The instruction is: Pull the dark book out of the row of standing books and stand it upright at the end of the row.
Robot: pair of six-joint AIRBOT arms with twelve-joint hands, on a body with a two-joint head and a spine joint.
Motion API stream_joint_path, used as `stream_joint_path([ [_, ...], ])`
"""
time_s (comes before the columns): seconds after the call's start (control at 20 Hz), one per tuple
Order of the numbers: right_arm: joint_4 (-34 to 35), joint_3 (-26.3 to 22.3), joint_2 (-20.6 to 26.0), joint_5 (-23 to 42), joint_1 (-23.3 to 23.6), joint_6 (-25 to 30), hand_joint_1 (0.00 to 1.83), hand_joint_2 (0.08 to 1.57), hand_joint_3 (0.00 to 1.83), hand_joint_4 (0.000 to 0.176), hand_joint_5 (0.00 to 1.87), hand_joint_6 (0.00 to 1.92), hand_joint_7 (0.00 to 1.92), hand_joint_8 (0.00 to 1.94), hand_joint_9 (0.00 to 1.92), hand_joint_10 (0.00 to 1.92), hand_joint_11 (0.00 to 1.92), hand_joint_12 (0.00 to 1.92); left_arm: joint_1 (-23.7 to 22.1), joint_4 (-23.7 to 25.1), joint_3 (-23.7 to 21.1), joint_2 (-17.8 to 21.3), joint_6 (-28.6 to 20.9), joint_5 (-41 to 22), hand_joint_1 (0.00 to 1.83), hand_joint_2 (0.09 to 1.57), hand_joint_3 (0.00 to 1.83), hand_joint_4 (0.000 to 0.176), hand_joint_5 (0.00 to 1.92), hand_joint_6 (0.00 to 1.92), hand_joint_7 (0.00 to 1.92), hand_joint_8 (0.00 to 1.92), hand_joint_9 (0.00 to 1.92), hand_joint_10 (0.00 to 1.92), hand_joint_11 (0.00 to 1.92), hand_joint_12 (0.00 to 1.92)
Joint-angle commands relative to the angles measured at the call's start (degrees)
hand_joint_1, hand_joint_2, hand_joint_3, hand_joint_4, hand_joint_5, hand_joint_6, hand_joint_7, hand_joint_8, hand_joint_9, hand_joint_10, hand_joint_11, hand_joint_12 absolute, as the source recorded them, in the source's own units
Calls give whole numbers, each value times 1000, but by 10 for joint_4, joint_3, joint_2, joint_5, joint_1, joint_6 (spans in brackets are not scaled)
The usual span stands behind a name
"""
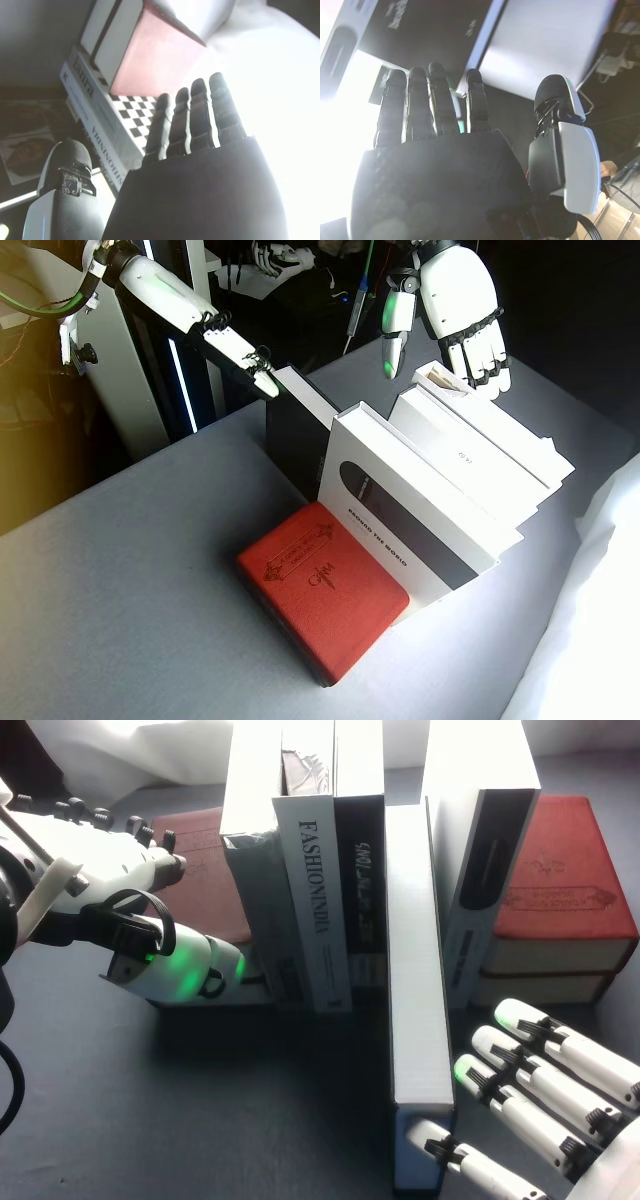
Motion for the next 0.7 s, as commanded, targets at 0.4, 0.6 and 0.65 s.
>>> stream_joint_path([
  [0.4,-98,-21,3,44,1,5,0,1176,3,0,57,11,59,12,18,7,0,0,-1,43,-1,9,6,-19,0,1207,2,0,47,0,0,0,0,0,0,0],
  [0.6,-98,-21,4,38,2,15,0,1177,3,0,26,0,28,0,1,0,0,0,-1,47,-1,9,7,-20,0,1214,5,0,68,9,12,4,0,0,0,0],
  [0.65,-98,-21,4,38,8,19,0,1172,0,0,24,1,31,2,0,0,0,0,-1,47,-1,9,6,-20,0,1214,4,0,73,11,18,7,0,0,0,0],
])
